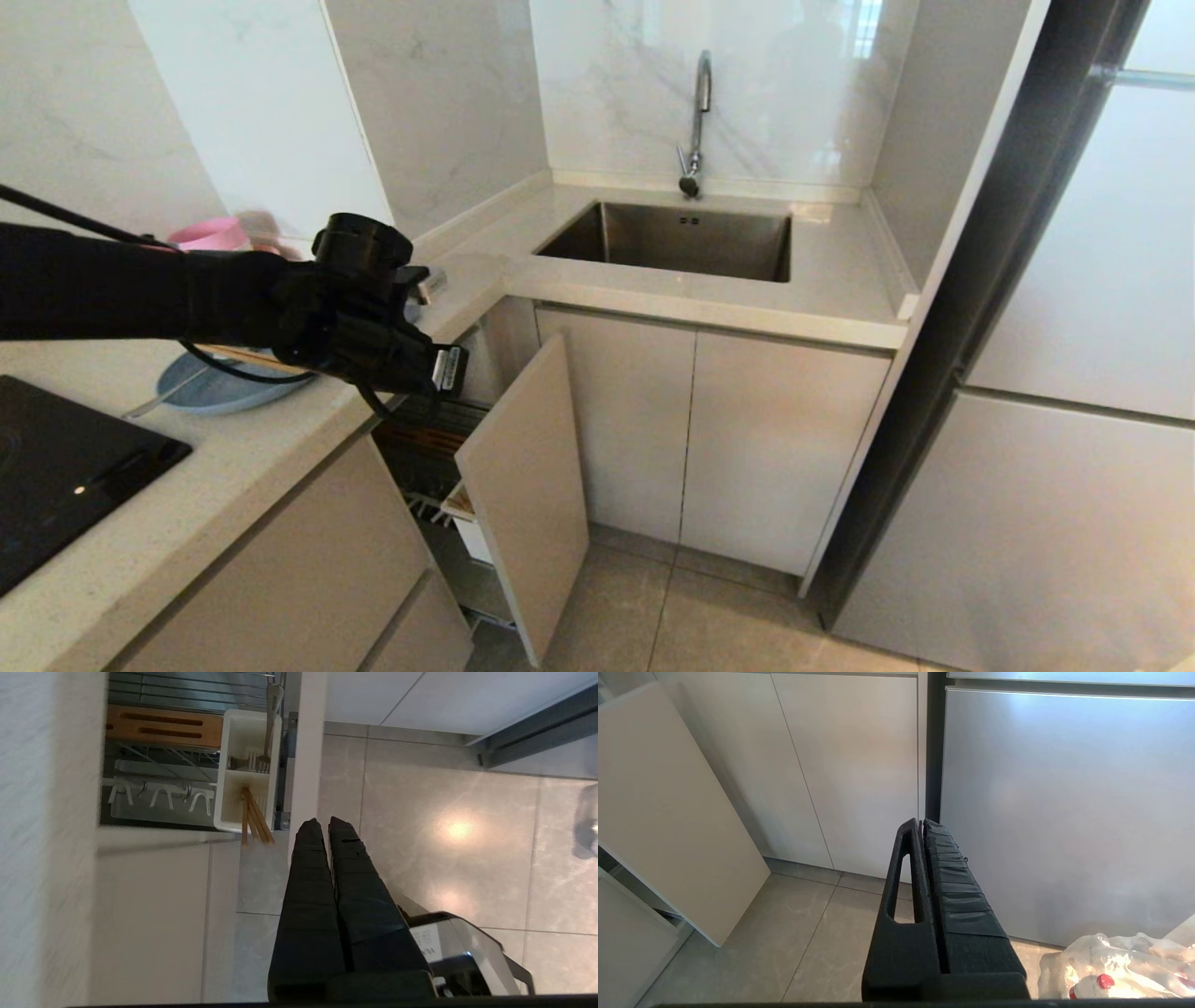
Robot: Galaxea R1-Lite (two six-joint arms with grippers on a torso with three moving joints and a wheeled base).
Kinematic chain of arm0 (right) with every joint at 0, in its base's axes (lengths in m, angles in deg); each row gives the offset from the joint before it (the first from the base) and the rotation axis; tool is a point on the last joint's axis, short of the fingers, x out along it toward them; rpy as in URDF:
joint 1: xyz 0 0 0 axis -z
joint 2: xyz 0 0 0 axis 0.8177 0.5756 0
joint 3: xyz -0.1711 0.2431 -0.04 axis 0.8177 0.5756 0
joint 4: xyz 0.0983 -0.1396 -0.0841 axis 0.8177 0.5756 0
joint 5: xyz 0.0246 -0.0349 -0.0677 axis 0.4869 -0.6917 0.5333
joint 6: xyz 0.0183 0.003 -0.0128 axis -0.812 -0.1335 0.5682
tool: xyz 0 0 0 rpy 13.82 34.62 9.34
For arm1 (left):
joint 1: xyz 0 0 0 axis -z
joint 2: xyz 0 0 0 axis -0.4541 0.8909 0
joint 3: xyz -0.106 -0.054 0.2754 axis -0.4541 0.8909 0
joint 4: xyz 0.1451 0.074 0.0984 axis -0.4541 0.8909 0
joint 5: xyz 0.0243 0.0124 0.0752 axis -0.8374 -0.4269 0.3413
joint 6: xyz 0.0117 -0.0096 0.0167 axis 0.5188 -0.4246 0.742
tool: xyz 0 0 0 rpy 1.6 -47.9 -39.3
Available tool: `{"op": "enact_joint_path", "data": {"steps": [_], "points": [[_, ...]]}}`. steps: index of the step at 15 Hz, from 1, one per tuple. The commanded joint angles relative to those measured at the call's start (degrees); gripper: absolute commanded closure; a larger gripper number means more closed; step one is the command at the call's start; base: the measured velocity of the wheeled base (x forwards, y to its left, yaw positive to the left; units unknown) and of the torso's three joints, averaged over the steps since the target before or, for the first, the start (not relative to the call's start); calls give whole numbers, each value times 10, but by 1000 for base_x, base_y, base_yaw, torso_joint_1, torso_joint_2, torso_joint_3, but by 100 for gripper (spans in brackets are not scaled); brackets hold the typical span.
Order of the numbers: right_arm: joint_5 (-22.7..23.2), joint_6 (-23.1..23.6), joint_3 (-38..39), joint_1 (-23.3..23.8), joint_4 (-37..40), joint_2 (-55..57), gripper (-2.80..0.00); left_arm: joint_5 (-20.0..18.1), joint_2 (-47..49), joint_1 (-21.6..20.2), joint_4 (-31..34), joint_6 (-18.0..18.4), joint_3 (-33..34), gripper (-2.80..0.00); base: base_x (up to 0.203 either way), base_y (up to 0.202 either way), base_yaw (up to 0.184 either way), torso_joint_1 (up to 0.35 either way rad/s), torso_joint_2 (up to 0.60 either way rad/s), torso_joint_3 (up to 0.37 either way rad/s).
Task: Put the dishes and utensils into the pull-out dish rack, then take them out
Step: Open the cupboard
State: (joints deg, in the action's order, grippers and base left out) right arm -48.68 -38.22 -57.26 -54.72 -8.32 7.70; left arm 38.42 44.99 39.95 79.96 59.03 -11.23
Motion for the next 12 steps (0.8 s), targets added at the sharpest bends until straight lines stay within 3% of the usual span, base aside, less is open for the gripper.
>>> {"op": "enact_joint_path", "data": {"steps": [1, 5, 9, 10, 12], "points": [[0, 0, 0, 0, 0, 0, 0, 7, 45, -2, -16, 3, -8, 0, 0, 0, 0, 0, 0, 0], [0, 0, 0, 0, 0, 0, 0, 31, 101, -5, -97, 29, -11, 0, 0, 0, 0, 0, 0, 0], [0, 0, 0, 0, 0, 0, 0, 28, 102, -5, -97, 26, -16, 0, 0, 0, 0, 0, 0, 0], [0, 0, 0, 0, 0, 0, 0, 28, 102, -5, -98, 25, -16, -280, 0, 0, 0, 0, 0, 0], [0, 0, 0, 0, 0, 0, 0, 27, 104, -5, -103, 25, -16, -280, 0, 0, 0, 0, 0, 0]]}}
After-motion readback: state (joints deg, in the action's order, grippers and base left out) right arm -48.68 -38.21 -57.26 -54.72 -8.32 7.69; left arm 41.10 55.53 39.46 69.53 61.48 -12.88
